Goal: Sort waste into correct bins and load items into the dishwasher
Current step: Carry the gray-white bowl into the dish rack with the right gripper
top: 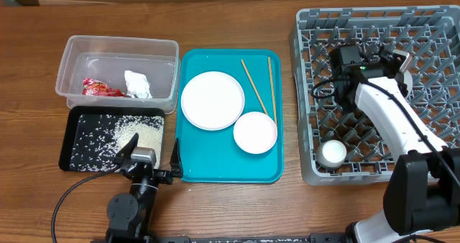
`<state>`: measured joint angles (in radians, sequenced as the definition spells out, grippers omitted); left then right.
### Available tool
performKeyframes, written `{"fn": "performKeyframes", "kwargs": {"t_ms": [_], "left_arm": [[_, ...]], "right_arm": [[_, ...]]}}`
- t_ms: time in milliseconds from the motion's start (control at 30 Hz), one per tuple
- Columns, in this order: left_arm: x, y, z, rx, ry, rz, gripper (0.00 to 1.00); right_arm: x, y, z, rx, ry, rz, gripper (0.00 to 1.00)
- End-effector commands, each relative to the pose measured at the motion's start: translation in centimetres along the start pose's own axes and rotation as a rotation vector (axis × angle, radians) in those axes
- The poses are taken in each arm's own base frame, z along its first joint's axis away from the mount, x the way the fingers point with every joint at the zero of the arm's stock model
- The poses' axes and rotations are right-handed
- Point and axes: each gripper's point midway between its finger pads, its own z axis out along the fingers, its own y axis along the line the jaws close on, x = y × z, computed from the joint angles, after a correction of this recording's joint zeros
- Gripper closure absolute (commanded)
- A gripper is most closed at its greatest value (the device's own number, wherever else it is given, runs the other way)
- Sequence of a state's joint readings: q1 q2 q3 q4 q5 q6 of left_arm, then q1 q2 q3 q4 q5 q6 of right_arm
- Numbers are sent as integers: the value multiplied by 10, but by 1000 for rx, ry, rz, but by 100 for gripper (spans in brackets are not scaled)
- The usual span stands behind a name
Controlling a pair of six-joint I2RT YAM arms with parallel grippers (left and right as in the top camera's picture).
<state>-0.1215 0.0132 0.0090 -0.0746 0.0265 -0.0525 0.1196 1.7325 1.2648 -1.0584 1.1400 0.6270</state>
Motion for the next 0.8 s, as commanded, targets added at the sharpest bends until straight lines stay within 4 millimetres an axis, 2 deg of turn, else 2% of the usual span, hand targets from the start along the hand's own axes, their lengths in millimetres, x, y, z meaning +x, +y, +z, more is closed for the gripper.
{"fn": "performKeyframes", "kwargs": {"t_ms": [0,133,300,433,567,767], "left_arm": [[0,2,0,-7,-4,-8,0],[0,2,0,-7,-4,-7,0],[0,2,0,-7,-4,-8,0],[0,2,0,-7,-4,-8,0],[0,2,0,-7,-4,-8,0],[0,2,0,-7,-4,-8,0]], "right_arm": [[-7,-4,-1,36,-36,2,96],[-22,-19,-3,123,-111,13,96],[-30,-22,-5,146,-145,24,96],[-37,-8,-6,101,-147,-24,96],[-30,10,-12,19,-124,-62,96],[-23,12,-10,47,-124,-113,96]]}}
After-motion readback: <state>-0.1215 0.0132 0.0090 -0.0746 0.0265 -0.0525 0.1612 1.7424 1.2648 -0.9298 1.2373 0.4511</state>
